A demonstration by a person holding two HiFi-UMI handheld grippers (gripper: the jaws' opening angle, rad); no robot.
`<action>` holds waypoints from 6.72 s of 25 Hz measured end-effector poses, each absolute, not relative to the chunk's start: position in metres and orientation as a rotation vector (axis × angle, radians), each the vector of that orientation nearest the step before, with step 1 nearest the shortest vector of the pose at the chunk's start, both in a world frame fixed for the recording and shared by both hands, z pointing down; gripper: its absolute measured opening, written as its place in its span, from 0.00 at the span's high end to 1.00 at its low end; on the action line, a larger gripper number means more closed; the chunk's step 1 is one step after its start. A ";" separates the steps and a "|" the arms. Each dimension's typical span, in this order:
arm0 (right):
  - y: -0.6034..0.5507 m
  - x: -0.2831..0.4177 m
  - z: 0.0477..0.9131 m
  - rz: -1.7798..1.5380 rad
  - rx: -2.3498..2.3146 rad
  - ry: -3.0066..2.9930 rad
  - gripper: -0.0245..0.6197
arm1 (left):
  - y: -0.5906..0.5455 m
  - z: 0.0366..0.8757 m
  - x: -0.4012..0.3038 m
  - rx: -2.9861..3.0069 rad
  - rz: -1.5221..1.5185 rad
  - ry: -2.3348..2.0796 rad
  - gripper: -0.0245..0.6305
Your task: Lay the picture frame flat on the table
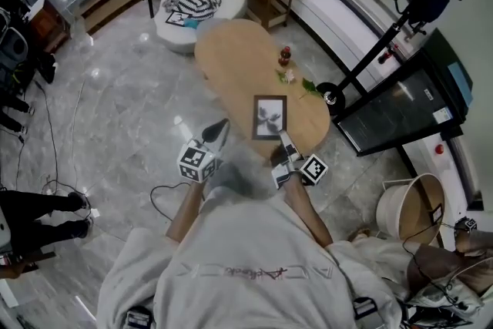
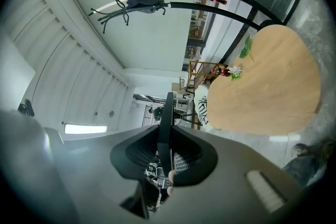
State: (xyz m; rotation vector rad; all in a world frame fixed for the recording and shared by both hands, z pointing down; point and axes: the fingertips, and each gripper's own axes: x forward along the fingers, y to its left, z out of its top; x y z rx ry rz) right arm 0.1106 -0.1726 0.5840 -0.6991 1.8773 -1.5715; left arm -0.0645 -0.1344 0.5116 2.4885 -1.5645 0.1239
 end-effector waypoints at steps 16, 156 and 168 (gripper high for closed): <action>-0.200 0.082 0.596 -1.613 -0.716 1.883 0.85 | -0.157 0.522 -0.096 2.450 0.133 -1.575 0.96; -0.557 -0.107 1.053 -1.910 -1.212 2.622 0.62 | -0.497 0.916 -0.185 2.139 0.314 -1.178 0.96; -0.542 -0.100 1.058 -1.537 -1.458 3.133 0.59 | -0.499 0.908 -0.189 2.157 0.294 -1.182 0.96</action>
